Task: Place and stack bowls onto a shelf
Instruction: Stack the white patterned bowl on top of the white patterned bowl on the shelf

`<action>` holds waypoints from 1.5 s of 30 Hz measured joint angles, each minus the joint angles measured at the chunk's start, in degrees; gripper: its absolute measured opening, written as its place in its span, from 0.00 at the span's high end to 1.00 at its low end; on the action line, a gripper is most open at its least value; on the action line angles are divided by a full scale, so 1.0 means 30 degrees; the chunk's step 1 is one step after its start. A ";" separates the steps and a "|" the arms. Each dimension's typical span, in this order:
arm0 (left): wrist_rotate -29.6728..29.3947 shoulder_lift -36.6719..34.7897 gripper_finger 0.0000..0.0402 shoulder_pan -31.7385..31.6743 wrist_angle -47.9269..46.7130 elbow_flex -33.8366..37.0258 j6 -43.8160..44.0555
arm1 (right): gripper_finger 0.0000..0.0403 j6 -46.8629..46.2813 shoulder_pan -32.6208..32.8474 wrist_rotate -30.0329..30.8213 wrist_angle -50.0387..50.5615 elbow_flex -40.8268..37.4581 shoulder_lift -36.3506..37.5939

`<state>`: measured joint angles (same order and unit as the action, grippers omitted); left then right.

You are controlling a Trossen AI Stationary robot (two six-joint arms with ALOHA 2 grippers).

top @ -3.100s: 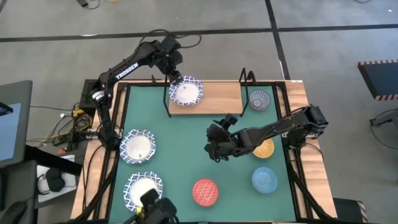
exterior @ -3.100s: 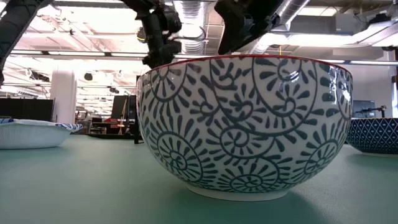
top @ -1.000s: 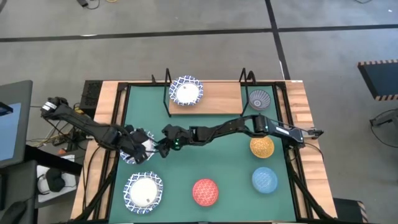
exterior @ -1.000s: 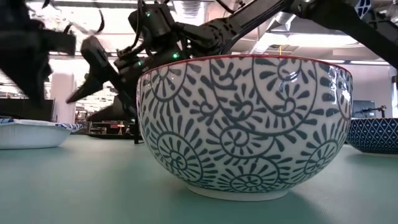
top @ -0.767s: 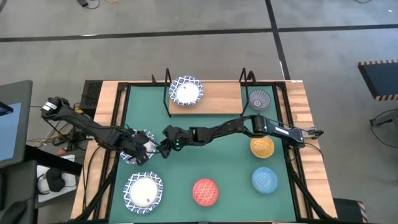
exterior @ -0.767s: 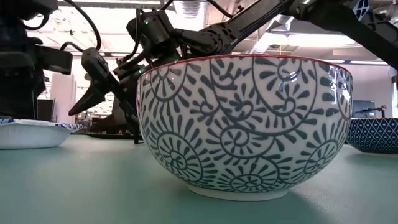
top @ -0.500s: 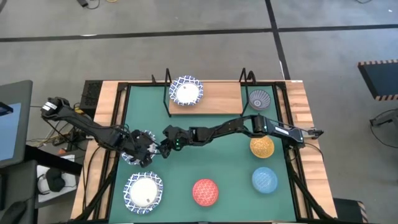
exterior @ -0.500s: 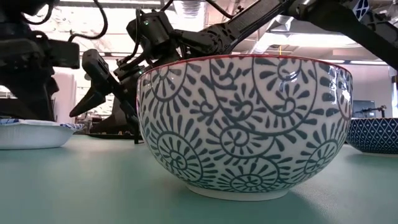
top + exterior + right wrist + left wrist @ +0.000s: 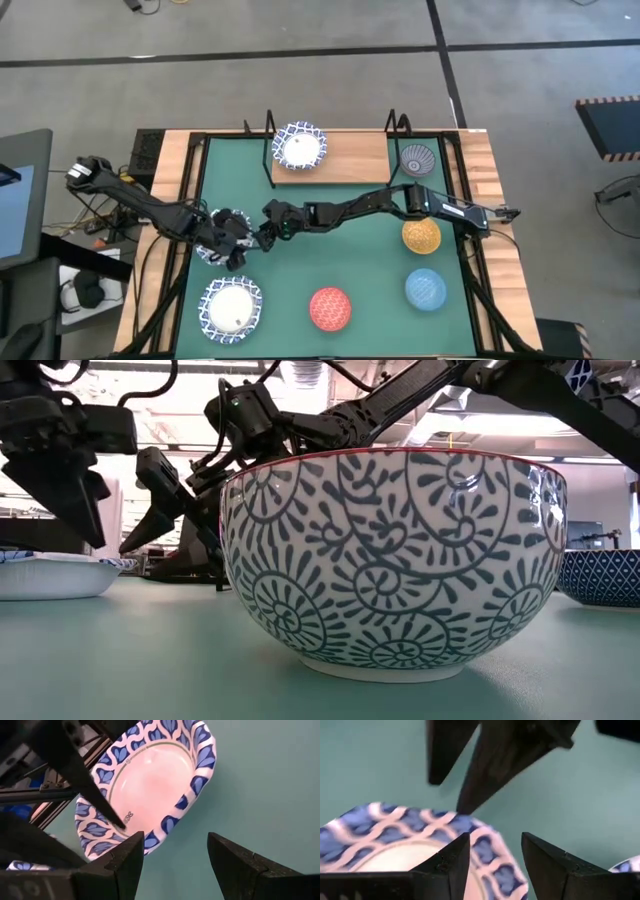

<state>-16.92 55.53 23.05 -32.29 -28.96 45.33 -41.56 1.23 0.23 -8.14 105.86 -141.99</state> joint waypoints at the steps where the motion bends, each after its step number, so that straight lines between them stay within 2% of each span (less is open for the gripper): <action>1: -0.0327 -0.0007 0.60 0.0000 -0.0794 -0.0220 0.0320 | 0.39 0.0000 0.0000 0.0016 -0.0007 0.0000 0.0000; 4: -0.1507 -0.0007 0.60 -0.0069 -0.2225 -0.0610 0.0357 | 0.39 -0.0271 0.0015 0.0016 -0.0012 0.0000 0.0007; 11: -0.1495 0.0729 0.60 -0.0848 -0.2247 -0.0637 -0.0897 | 0.39 -0.0886 0.0191 0.0023 -0.0029 0.0000 0.0022; 21: 0.0348 0.2620 0.58 -0.0794 -0.1167 -0.0715 -0.2190 | 0.39 -0.1056 0.0168 0.0016 0.0190 -0.0007 0.0029; 26: 0.0420 0.2370 0.52 -0.0787 -0.2760 -0.2275 -0.2813 | 0.39 -0.1002 0.0055 0.0011 0.0407 -0.0007 0.0029; 31: 0.0904 0.2404 0.46 -0.0099 -0.1947 -0.2903 -0.3538 | 0.39 -0.0991 -0.0097 -0.0013 0.0510 -0.0007 0.0029; 34: 0.2066 0.3158 0.45 0.0441 -0.2139 -0.2777 -0.3382 | 0.39 -0.0828 -0.0126 -0.0008 0.0658 -0.0007 0.0029; 39: 0.1572 0.4428 0.45 0.0969 -0.2827 -0.2757 -0.2371 | 0.39 -0.0692 -0.0109 -0.0035 0.0707 -0.0007 0.0029; 45: 0.1463 0.6329 0.45 0.1020 -0.2783 -0.2765 -0.2763 | 0.39 -0.0737 -0.0043 -0.0035 0.0699 -0.0007 0.0029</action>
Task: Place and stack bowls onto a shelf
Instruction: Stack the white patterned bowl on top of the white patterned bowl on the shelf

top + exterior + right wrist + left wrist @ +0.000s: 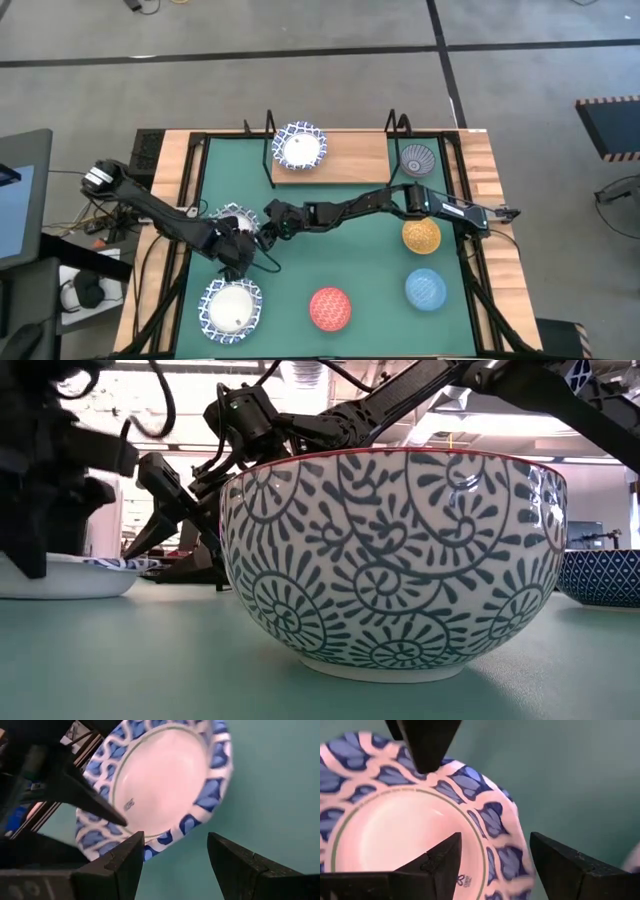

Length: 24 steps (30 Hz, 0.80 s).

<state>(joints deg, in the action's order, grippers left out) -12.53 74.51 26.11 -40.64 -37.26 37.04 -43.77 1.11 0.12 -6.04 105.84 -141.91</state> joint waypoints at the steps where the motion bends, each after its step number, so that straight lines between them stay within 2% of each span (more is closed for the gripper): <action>1: -0.0055 0.0291 0.46 0.0000 0.0006 0.0000 -0.0188 | 0.39 -0.0111 0.0014 0.0000 0.0000 0.0000 0.0000; 5: -0.0443 0.1310 0.56 0.0000 0.0015 0.0000 -0.0873 | 0.39 -0.0577 0.0025 0.0000 -0.0058 0.0000 0.0000; 13: -0.0535 0.1875 0.95 0.0087 -0.0862 -0.1180 -0.3933 | 0.39 -0.1051 0.0014 -0.0185 -0.0108 -0.0007 0.0065; 19: -0.1326 0.1875 0.98 0.0520 -0.2422 -0.1982 -0.4290 | 0.41 -0.1428 -0.0059 -0.0072 -0.0254 0.0007 0.0109; 24: -0.1857 0.1868 1.00 0.0937 -0.2110 -0.2112 -0.4691 | 0.54 -0.1896 -0.0106 0.0348 -0.0018 0.0000 0.0060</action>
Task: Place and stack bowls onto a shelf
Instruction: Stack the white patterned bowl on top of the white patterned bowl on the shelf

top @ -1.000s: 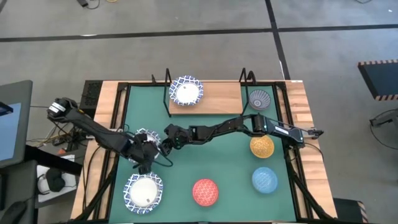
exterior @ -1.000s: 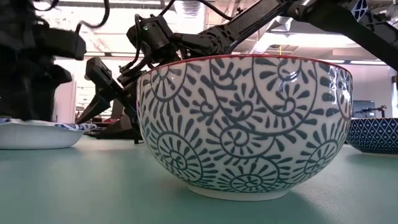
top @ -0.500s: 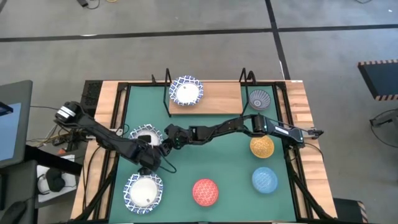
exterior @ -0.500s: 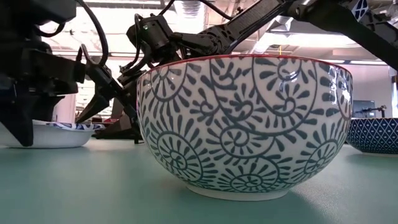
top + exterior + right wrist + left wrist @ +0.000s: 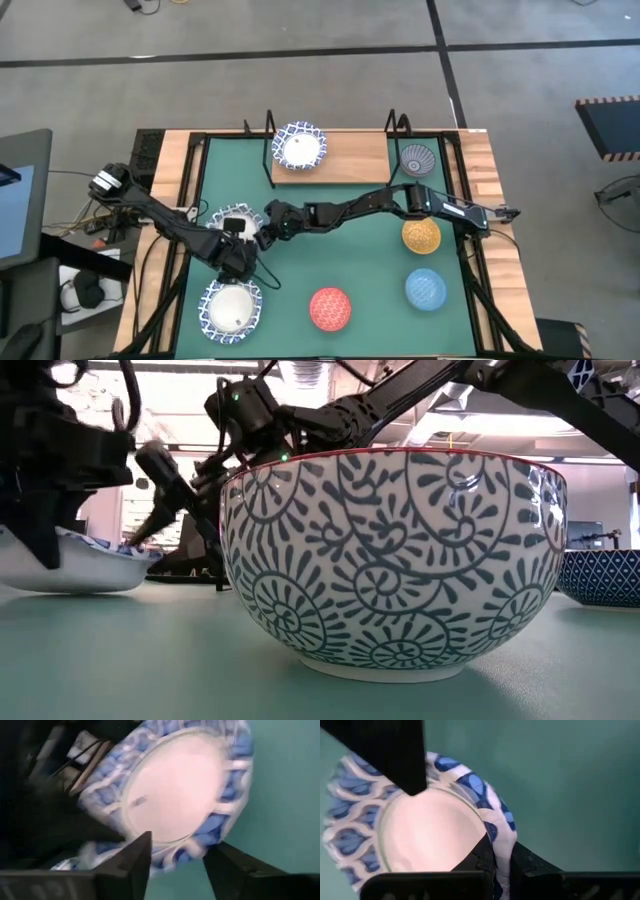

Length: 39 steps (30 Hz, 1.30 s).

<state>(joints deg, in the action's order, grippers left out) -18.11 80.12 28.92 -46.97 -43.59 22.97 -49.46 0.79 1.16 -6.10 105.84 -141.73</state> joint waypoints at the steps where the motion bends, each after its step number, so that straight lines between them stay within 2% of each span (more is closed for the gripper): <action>1: -0.0196 -0.0007 1.00 0.0046 0.0243 -0.0064 0.0001 | 0.58 -0.0065 -0.0016 0.0179 0.0075 -0.0002 -0.0052; 8: -0.0761 -0.0013 0.99 0.0221 0.0120 -0.0785 0.0811 | 0.86 0.0105 -0.0175 0.0429 0.0353 0.0000 -0.0060; 11: -0.1035 -0.0030 0.99 0.0189 -0.0579 -0.1524 0.0970 | 0.95 0.1012 -0.0135 0.1040 0.0370 0.0000 -0.0035; 15: -0.1437 -0.0255 0.95 0.0214 -0.2946 -0.2483 0.3572 | 0.95 0.2426 -0.0179 0.1387 0.1255 0.0007 0.0352; 19: -0.2125 -0.0332 0.87 0.0277 -0.5242 -0.3163 0.5642 | 0.92 0.3357 -0.0474 0.2311 0.3356 0.0007 0.0745; 24: -0.2243 -0.0902 0.73 0.0393 -0.5731 -0.3308 0.6965 | 0.94 0.5310 -0.0558 0.4589 0.5777 -0.0019 0.1687; 31: -0.4633 -0.2534 0.52 0.0382 -0.7231 -0.3308 0.9685 | 0.93 0.8508 0.0277 0.6464 0.9010 -0.0007 0.3718; 35: -0.5679 -0.3829 0.49 0.0522 -0.7545 -0.3301 1.0890 | 0.93 0.9643 0.1010 0.8271 1.0529 -0.0625 0.5104; 39: -0.7261 -0.4699 0.49 0.0783 -0.6608 -0.3294 1.0306 | 0.94 1.0214 0.1573 0.9520 1.0642 -0.1778 0.6953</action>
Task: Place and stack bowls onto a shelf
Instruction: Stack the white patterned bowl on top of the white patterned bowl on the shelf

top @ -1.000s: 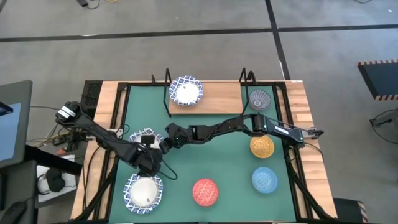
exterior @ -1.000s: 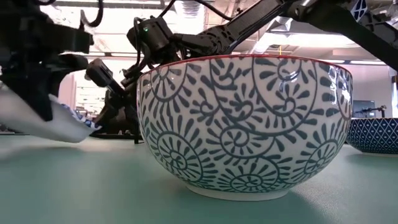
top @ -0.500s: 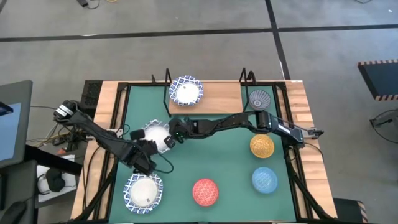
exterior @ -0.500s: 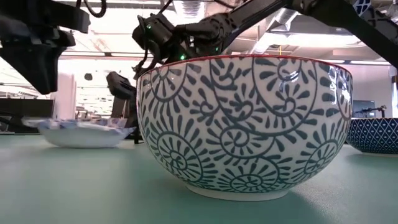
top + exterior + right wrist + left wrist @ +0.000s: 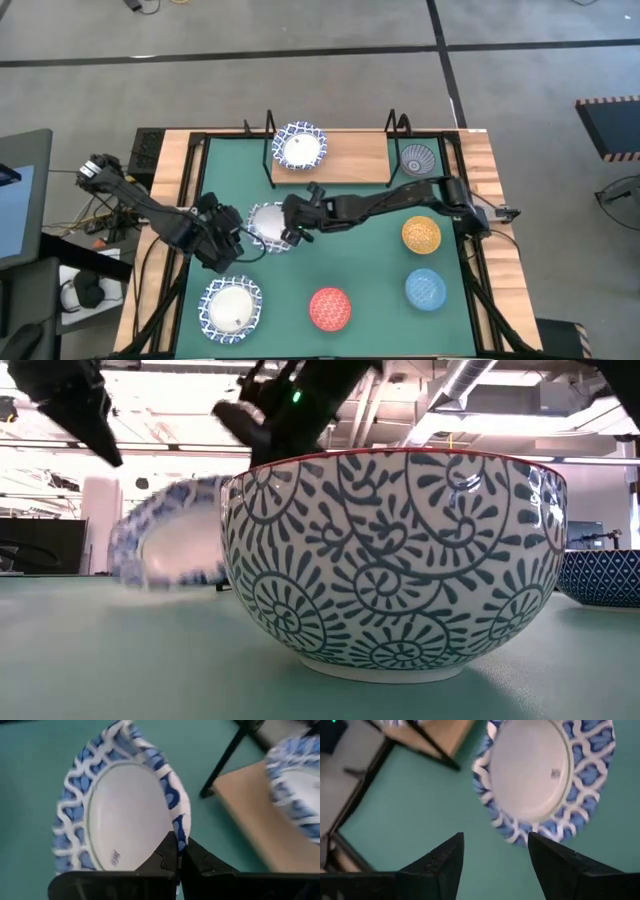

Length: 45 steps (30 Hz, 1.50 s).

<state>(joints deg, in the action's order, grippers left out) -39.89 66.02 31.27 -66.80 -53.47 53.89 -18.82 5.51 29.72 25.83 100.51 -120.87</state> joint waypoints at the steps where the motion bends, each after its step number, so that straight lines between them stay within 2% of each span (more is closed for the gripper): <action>1: -0.0192 -0.0093 0.49 0.0039 0.0445 0.0000 -0.0473 | 0.94 0.0010 0.0153 0.0298 0.0124 -0.0376 0.0490; 10: -0.1833 -0.0130 0.49 -0.0142 0.5772 0.0007 -0.5332 | 0.94 0.0535 0.1395 0.2283 -0.0269 -0.1911 0.3021; 16: -0.2474 -0.0132 0.51 -0.0808 0.6103 0.0022 -0.6067 | 0.94 0.1424 0.2258 0.3976 0.0089 -0.1911 0.3363; 19: -0.2460 -0.0132 0.60 -0.1081 0.6164 0.0022 -0.6527 | 0.94 0.1439 0.2572 0.4542 0.0674 -0.1923 0.3486; 26: -0.2350 -0.0124 0.91 -0.1523 0.6260 0.0022 -0.7187 | 0.94 0.1903 0.2960 0.4785 0.0669 -0.1915 0.3581; 29: -0.2311 -0.0124 0.98 -0.1516 0.6371 0.0022 -0.7511 | 0.94 0.2205 0.3056 0.4819 0.0663 -0.1915 0.3581; 33: -0.1771 -0.0124 0.96 -0.1516 0.7029 0.0029 -0.8078 | 0.94 0.3278 0.3258 0.5604 0.0700 -0.1915 0.3573; 41: -0.1480 -0.0124 0.78 -0.1645 0.9032 0.0036 -1.0145 | 0.93 0.4286 0.3290 0.6074 0.0494 -0.1908 0.3573; 45: -0.1461 -0.0124 0.80 -0.2161 0.9242 0.0036 -1.0214 | 0.93 0.4426 0.3425 0.6074 0.0516 -0.1908 0.3573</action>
<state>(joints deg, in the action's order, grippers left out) -44.27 65.65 24.79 -39.07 -53.36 23.25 -5.54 15.78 47.94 27.38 94.78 -110.15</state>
